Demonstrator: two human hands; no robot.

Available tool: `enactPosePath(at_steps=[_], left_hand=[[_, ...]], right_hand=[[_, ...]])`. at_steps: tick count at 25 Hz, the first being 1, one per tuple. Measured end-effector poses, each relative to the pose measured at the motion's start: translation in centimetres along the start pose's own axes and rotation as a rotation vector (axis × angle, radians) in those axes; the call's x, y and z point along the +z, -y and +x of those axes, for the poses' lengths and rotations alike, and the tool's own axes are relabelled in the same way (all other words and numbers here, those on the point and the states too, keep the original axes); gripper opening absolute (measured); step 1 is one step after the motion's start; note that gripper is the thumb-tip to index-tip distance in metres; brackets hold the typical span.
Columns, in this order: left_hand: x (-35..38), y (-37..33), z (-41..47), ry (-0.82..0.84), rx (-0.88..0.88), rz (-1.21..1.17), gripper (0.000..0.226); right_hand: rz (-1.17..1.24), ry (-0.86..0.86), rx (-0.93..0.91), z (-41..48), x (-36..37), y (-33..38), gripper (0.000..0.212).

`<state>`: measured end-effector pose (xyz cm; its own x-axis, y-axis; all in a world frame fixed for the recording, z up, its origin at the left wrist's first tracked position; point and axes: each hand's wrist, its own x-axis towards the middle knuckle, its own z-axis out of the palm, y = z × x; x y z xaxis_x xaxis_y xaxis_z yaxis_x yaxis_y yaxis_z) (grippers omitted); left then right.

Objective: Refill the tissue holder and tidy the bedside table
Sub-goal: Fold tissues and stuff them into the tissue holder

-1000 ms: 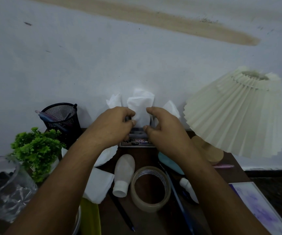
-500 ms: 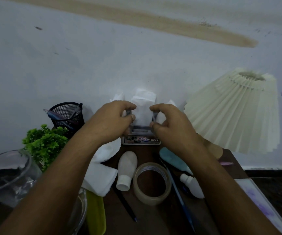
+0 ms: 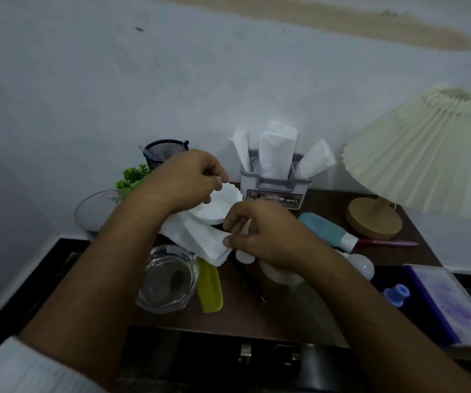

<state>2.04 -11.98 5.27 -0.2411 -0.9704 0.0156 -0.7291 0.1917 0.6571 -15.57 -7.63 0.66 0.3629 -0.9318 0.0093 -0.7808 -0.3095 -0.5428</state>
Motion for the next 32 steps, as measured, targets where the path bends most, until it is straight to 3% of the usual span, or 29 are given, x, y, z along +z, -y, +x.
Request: enactPosePath(at_steps=[5, 11, 15, 18, 21, 27, 30, 32], left_hand=[[-0.6, -0.3, -2.0, -0.013, 0.008, -0.028, 0.018], [-1.0, -1.3, -3.4, -0.046, 0.036, -0.086, 0.019], [-0.8, -1.3, -3.5, -0.057, 0.047, -0.061, 0.024], [-0.9, -1.1, -3.6, -0.062, 0.043, -0.039, 0.024], [-1.3, -0.6, -3.7, -0.052, 0.051, 0.028, 0.025], [-1.6, -1.1, -4.8, 0.106, 0.228, 0.047, 0.026], [-1.1, -1.8, -4.7, -0.003, 0.295, -0.026, 0.013], [-0.8, -2.1, -4.6, -0.097, 0.281, -0.215, 0.013]], right_hand=[[-0.115, -0.036, -0.091, -1.7, 3.2, 1.0, 0.044], [-0.237, -0.221, -0.110, -2.5, 3.6, 1.2, 0.014], [-0.270, -0.233, -0.147, -2.4, 4.4, 1.1, 0.034], [-0.354, -0.248, -0.165, -1.8, 4.8, 1.0, 0.027], [-0.164, -0.360, -0.158, -1.6, 3.2, 1.3, 0.018], [0.542, -0.539, -0.095, -2.9, -1.6, 2.2, 0.006], [0.704, -0.556, -0.055, -3.6, -3.2, 2.0, 0.013], [0.769, -0.478, 0.000, -4.0, -3.7, 1.5, 0.025]])
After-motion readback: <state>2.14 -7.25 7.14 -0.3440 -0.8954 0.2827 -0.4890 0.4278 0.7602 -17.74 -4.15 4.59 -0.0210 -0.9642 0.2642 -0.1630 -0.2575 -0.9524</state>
